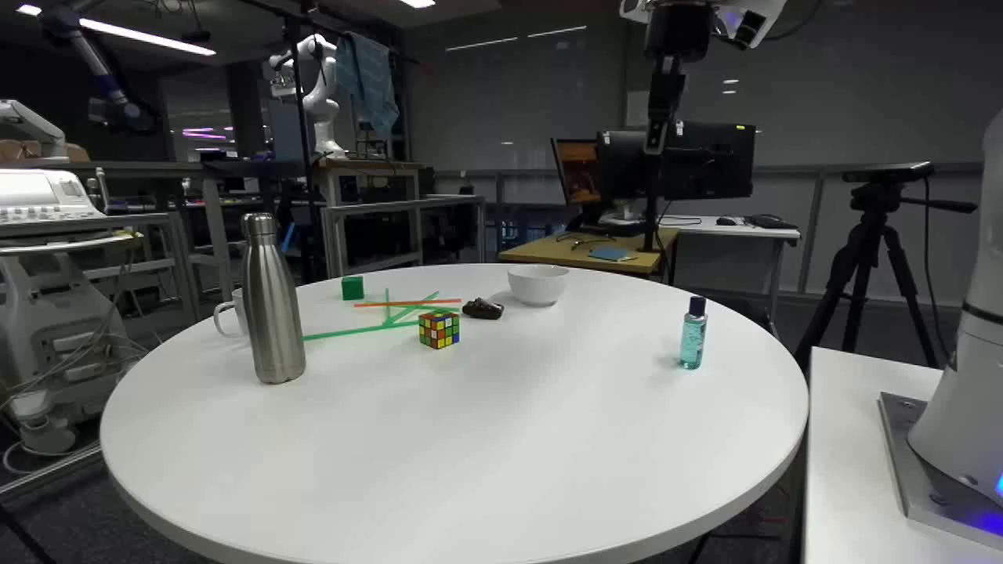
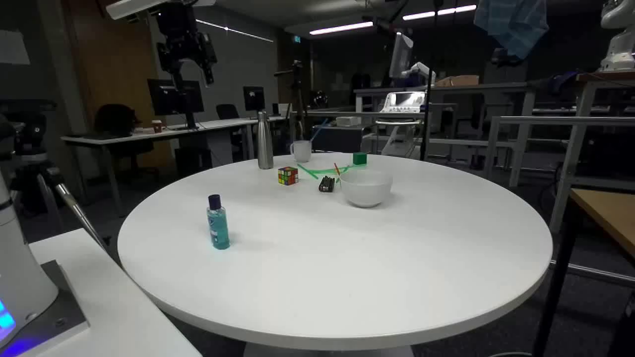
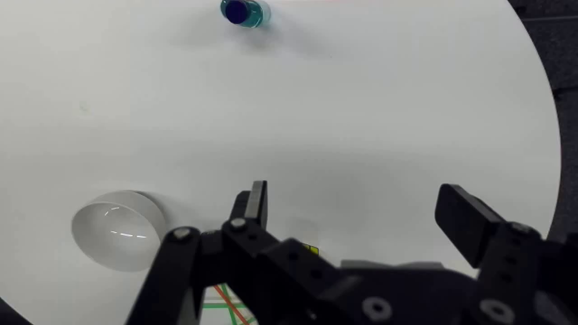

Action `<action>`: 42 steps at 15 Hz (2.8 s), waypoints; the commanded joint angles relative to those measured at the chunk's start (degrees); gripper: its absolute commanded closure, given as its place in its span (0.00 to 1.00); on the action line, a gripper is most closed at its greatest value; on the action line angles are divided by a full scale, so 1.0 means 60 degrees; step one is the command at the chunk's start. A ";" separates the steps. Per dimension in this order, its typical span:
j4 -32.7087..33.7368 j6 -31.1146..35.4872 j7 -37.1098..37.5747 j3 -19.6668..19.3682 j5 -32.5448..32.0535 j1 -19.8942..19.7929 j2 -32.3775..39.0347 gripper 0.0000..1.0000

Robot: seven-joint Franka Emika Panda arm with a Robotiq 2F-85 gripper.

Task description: Move the Rubik's cube to the right

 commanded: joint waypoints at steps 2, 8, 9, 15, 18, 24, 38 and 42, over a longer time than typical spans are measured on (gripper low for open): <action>-0.0007 0.0131 0.0009 -0.0058 0.0005 0.0040 0.0011 0.00; 0.0211 0.1100 -0.0186 -0.0098 0.0093 0.0182 0.0753 0.00; 0.0268 0.1335 -0.0228 -0.0089 0.0117 0.0234 0.0933 0.00; 0.1270 0.2632 -0.0080 0.0360 0.0036 0.0667 0.2817 0.00; 0.2038 0.2935 0.0154 0.0748 -0.0131 0.0727 0.4013 0.00; 0.3815 0.2840 0.1150 0.1358 -0.0867 0.0646 0.6303 0.00; 0.8416 0.1919 0.2647 0.0655 -0.2576 0.0926 1.0222 0.00; 0.9667 0.1430 0.2524 0.0288 -0.2338 0.0760 1.0833 0.00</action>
